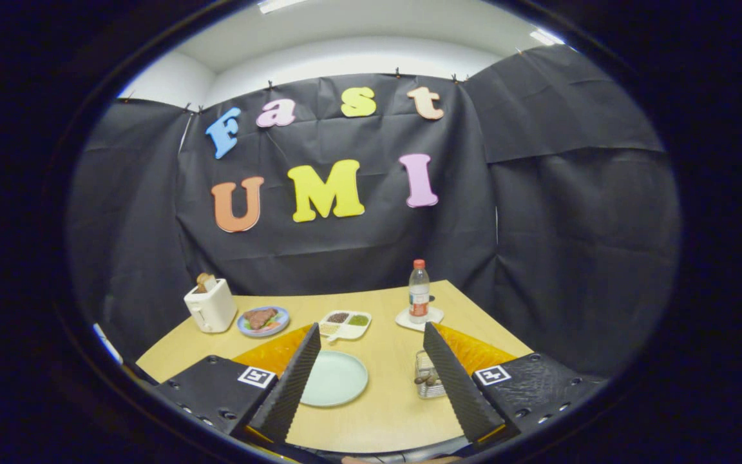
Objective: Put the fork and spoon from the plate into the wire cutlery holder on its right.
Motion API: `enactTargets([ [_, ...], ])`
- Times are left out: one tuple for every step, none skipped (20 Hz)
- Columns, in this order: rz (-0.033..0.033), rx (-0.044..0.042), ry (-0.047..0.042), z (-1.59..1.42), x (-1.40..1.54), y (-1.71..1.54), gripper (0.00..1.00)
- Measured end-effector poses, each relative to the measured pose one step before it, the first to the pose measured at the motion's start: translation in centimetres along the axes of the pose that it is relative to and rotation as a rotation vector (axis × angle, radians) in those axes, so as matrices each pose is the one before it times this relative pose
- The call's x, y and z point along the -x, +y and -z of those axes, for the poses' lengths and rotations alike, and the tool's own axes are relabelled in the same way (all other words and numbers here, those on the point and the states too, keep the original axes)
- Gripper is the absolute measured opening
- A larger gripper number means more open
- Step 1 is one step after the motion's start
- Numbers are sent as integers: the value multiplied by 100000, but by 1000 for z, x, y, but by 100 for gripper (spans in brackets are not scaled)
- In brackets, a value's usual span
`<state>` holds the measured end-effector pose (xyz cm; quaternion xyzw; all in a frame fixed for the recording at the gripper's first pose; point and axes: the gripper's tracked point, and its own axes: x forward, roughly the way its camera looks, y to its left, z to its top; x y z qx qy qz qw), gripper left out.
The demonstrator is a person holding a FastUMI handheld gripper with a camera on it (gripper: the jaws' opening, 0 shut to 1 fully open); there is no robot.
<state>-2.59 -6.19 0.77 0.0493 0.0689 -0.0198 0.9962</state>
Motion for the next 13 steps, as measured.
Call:
enactTargets([
  [-826, 291, -1435, -313, 566, 1120, 96],
  [-1060, 294, -1354, -198, 526, 1138, 96],
  [-1430, 705, -1280, -303, 410, 1253, 96],
  [-974, 1011, -1576, -314, 242, 1201, 96],
  [-461, 1551, -1633, -406, 271, 958, 96],
  [-1149, 1593, -1332, -277, 212, 967, 96],
  [-781, 1269, -713, -237, 184, 923, 96],
  [291, 983, -483, -87, 124, 487, 96],
  [-22, 581, -579, -137, 36, 560, 96],
  [-435, 127, -667, -133, -7, 671, 96],
  [-1073, 152, -298, 21, -4, 625, 96],
  [-808, -14, -129, 44, -10, 397, 96],
  [-1054, -526, -206, -12, -32, 414, 96],
])
